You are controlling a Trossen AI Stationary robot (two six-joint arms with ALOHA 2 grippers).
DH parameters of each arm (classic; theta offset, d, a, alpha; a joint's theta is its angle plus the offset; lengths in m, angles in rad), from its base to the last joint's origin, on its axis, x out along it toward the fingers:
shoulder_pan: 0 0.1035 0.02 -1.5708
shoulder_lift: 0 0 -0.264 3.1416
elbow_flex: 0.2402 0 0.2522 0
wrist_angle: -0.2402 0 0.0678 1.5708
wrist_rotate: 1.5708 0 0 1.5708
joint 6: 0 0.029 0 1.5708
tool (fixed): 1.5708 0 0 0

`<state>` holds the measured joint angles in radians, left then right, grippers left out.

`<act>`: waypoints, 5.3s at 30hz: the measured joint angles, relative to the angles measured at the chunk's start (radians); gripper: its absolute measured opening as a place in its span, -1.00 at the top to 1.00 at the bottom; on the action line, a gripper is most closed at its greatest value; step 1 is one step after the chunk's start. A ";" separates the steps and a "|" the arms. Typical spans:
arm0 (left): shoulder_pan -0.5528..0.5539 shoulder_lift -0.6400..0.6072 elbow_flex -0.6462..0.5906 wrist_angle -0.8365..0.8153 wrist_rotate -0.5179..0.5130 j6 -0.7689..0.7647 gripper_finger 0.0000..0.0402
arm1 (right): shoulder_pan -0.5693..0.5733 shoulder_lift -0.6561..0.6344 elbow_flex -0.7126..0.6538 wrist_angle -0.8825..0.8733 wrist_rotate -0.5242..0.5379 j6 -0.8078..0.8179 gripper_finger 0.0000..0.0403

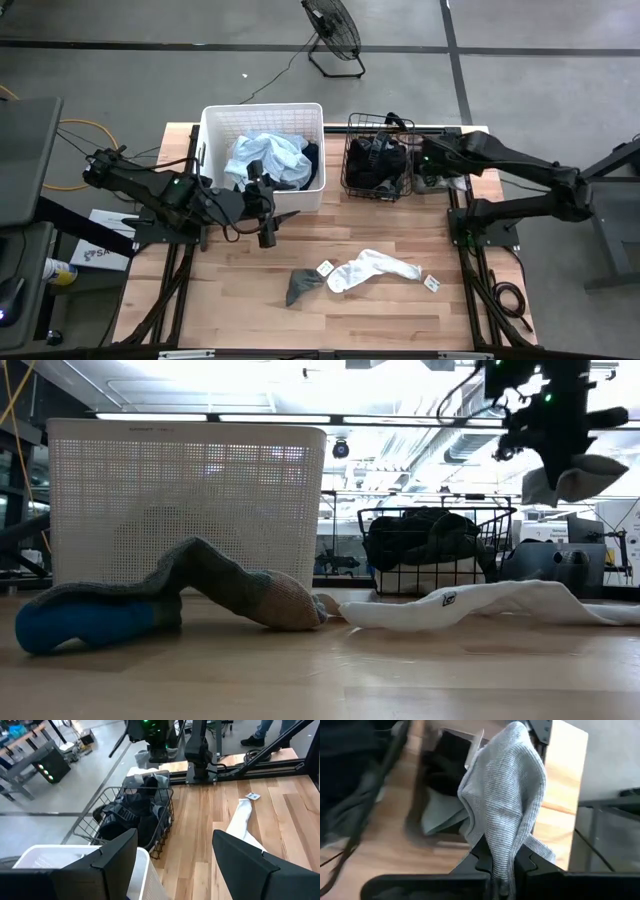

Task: Pick & Place Cloths
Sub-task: Put the gray sock into the black bin, then put the dark gray sock into the black bin

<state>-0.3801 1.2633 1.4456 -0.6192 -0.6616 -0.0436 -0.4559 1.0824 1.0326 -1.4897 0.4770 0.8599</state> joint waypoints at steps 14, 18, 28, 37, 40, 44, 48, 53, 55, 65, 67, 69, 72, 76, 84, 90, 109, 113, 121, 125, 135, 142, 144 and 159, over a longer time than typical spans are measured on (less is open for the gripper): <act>0.000 0.000 0.000 -0.030 0.007 -0.019 -0.27 | -0.290 0.074 -0.116 0.345 -0.068 -0.126 0.95; 0.000 0.000 0.000 -0.044 0.009 -0.044 -0.27 | -0.346 0.074 -0.165 0.449 -0.099 -0.124 0.95; 0.000 0.000 0.000 -0.055 0.009 -0.052 -0.27 | -0.437 0.074 -0.292 0.655 -0.144 -0.095 0.95; 0.000 0.000 0.000 -0.068 0.009 -0.071 -0.27 | -0.476 0.097 -0.401 0.822 -0.182 0.027 0.95; 0.000 0.000 0.000 -0.068 0.009 -0.071 -0.27 | -0.487 0.112 -0.431 0.890 -0.205 0.085 0.94; 0.000 0.000 0.000 -0.068 0.009 -0.071 -0.27 | -0.494 0.128 -0.443 0.937 -0.204 0.119 0.93; 0.000 0.000 0.000 -0.069 0.008 -0.071 -0.27 | -0.512 0.143 -0.443 0.954 -0.208 0.112 0.94; 0.000 0.000 0.000 -0.072 0.008 -0.071 -0.27 | -0.535 0.153 -0.445 0.971 -0.250 0.111 0.85; 0.000 0.000 0.000 -0.072 0.008 -0.071 -0.27 | -0.535 0.147 -0.446 0.969 -0.250 0.128 0.76; 0.000 0.000 0.000 -0.072 0.008 -0.071 -0.27 | -0.534 0.044 -0.450 0.964 -0.244 0.102 0.20; 0.000 0.000 0.000 -0.072 0.008 -0.071 -0.27 | -0.535 0.018 -0.450 0.963 -0.251 0.092 0.09; 0.000 0.000 0.000 -0.072 0.008 -0.071 -0.27 | -0.535 -0.010 -0.450 0.967 -0.262 0.072 -0.01; 0.000 0.000 0.000 -0.072 0.008 -0.071 -0.27 | -0.534 -0.046 -0.449 0.968 -0.269 0.055 -0.12; 0.000 0.000 0.000 -0.072 0.008 -0.071 -0.27 | -0.534 -0.107 -0.449 0.968 -0.278 0.056 -0.16; 0.000 0.000 0.000 -0.108 0.008 -0.102 -0.27 | -0.508 -0.257 -0.448 0.970 -0.380 0.024 -0.14; 0.000 0.000 0.000 -0.125 0.008 -0.119 -0.27 | -0.431 -0.360 -0.448 0.970 -0.478 -0.013 -0.14; 0.000 0.000 0.000 -0.217 0.109 -0.258 -0.27 | -0.015 -0.605 -0.446 1.074 -0.502 -0.077 -0.14; 0.000 0.000 0.000 -0.260 0.131 -0.336 -0.27 | 0.074 -0.607 -0.446 1.130 -0.502 -0.118 -0.14; 0.000 0.030 0.002 -0.304 0.202 -0.434 -0.27 | 0.254 -0.590 -0.446 1.216 -0.474 -0.254 -0.14; 0.000 0.060 0.002 -0.296 0.235 -0.441 -0.27 | 0.334 -0.560 -0.446 1.231 -0.475 -0.310 -0.14; 0.000 0.161 0.000 -0.334 0.281 -0.472 -0.27 | 0.546 -0.448 -0.446 1.248 -0.481 -0.395 -0.14; 0.000 0.233 0.000 -0.342 0.305 -0.509 -0.27 | 0.675 -0.376 -0.446 1.253 -0.466 -0.594 -0.14; 0.000 0.255 0.000 -0.350 0.313 -0.522 -0.27 | 0.698 -0.354 -0.445 1.255 -0.448 -0.634 -0.14; -0.001 0.474 0.000 -0.311 0.630 -0.228 -0.27 | 0.760 -0.217 -0.446 1.254 -0.426 -0.654 -0.14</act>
<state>-0.3809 1.7369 1.4460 -0.9297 -0.0320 -0.2717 0.3038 0.8655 0.5869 -0.2355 0.0512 0.2055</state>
